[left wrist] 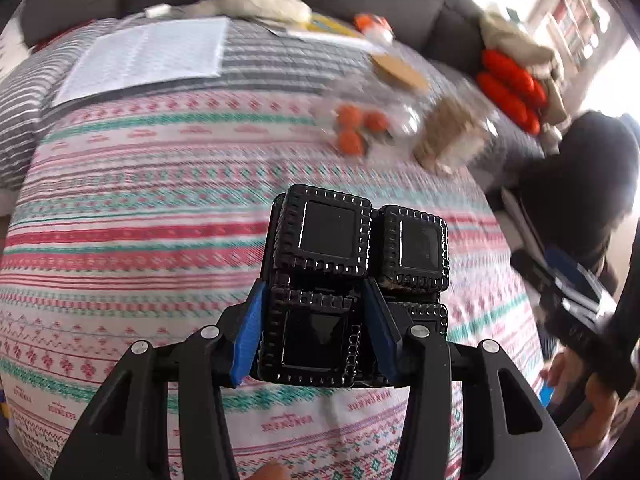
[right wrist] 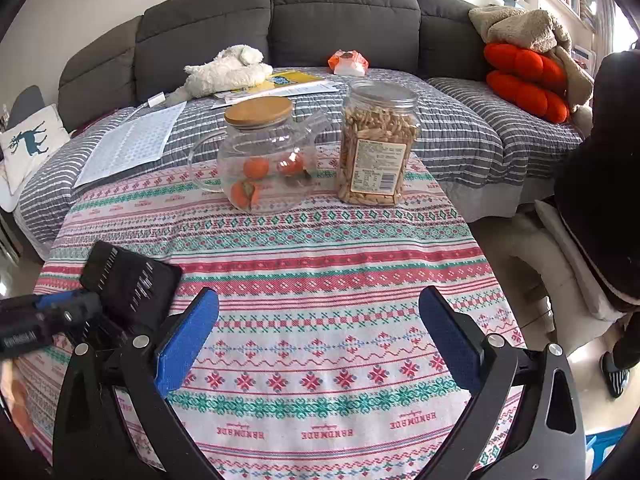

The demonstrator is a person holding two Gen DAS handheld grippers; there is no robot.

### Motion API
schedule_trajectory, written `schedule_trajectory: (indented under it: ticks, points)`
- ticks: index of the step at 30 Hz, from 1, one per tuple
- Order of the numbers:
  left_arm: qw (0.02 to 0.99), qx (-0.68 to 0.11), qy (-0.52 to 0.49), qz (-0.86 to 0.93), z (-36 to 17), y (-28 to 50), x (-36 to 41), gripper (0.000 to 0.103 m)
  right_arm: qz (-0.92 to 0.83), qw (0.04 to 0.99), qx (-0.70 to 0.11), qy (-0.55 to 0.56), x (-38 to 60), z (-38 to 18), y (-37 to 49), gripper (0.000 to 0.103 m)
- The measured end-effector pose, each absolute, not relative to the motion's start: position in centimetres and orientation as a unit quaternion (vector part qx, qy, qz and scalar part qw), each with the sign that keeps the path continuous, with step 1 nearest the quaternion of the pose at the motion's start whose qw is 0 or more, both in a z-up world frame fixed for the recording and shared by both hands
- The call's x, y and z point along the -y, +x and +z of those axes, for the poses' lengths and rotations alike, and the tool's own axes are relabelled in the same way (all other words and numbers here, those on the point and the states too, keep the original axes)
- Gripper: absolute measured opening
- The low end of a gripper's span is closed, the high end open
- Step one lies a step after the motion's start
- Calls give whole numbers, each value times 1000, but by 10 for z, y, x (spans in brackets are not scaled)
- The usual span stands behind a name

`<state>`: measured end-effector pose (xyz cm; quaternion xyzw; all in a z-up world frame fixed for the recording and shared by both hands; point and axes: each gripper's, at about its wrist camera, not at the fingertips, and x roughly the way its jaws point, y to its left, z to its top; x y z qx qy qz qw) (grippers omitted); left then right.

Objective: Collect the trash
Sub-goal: 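Carry the black tray to the white bin and open the left tool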

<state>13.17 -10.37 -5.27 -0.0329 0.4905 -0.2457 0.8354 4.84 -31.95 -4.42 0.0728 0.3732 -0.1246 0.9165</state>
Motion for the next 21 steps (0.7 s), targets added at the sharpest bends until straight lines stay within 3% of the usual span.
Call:
schedule_trajectory:
  ticks: [12,21]
  points:
    - [872,-453,-120,-144,-29,144,-8,48,-94,916,-385,59,280,-52,64,96]
    - [886,-423,-189,-21,-9,130,-141,49,-61,916,-395,25,236,-62,76,96]
